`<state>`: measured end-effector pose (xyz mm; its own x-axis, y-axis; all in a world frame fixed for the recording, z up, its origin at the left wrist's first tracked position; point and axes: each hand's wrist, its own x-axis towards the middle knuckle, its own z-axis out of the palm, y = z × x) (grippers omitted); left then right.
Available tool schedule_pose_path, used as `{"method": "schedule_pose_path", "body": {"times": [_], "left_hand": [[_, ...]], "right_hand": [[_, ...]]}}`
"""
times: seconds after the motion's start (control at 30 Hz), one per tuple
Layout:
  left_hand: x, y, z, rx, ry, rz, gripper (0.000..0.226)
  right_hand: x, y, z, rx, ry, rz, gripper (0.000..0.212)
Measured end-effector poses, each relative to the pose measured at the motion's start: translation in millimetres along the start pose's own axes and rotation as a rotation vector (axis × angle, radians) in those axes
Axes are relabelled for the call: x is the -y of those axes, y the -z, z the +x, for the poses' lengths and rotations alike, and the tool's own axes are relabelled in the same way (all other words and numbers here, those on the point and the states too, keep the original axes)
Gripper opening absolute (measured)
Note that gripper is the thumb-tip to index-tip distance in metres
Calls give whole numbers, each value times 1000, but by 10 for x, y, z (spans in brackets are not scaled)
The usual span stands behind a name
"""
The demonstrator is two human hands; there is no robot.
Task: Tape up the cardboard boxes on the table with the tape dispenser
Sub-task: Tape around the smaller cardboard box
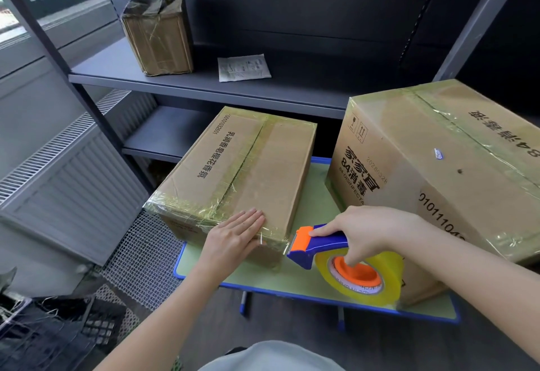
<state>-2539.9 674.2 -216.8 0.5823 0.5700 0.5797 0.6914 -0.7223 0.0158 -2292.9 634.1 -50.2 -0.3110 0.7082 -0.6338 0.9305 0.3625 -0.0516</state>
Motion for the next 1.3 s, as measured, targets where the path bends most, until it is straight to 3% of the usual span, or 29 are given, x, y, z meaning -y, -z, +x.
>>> {"method": "schedule_pose_path", "body": {"times": [0.4,0.57,0.63,0.77,0.9,1.07,1.2,1.3], "left_hand": [[-68,74,40,69,77,-61,48],[-77,97,32,129,111,-88,45],[-108,106,33,131,120,-90,46],[-252,207,44,187,139,-66,64],[-604,162,199,208,318,77,71],[-859,-77,380,207,376,69,46],[-849,-170,370,245,370,26,42],[-827,-154,360,258,343,14,41]], "right_hand": [[10,48,221,51,9,25,61],[19,-196,306,154,-3,-116,56],[-60,-275,311,146,-47,14,56],[-193,-157,276,66,-66,182,59],[-244,-23,240,-85,-141,164,60],[-280,35,215,-211,-244,169,54],[-202,61,182,-338,-276,184,45],[-80,91,197,-466,-285,200,57]]}}
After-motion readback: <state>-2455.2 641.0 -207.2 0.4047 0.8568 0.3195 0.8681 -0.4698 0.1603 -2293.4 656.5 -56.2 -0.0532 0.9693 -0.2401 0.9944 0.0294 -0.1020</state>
